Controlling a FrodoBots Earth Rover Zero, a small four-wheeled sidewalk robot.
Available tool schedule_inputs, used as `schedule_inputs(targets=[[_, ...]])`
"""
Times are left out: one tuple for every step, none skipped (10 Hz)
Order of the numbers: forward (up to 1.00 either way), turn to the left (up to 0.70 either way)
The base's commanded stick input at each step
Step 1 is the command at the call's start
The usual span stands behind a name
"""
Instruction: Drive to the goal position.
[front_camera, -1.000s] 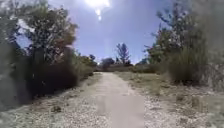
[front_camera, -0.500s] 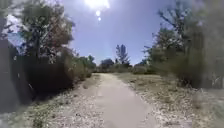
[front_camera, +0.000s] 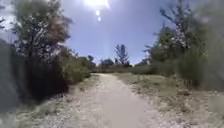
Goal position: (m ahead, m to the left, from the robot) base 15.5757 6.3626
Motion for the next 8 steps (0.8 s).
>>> schedule_inputs(targets=[[0.7,0.0],[0.7,0.0],[0.7,0.0],[0.7,0.0],[0.7,0.0],[0.7,0.0],[0.7,0.0],[0.7,0.0]])
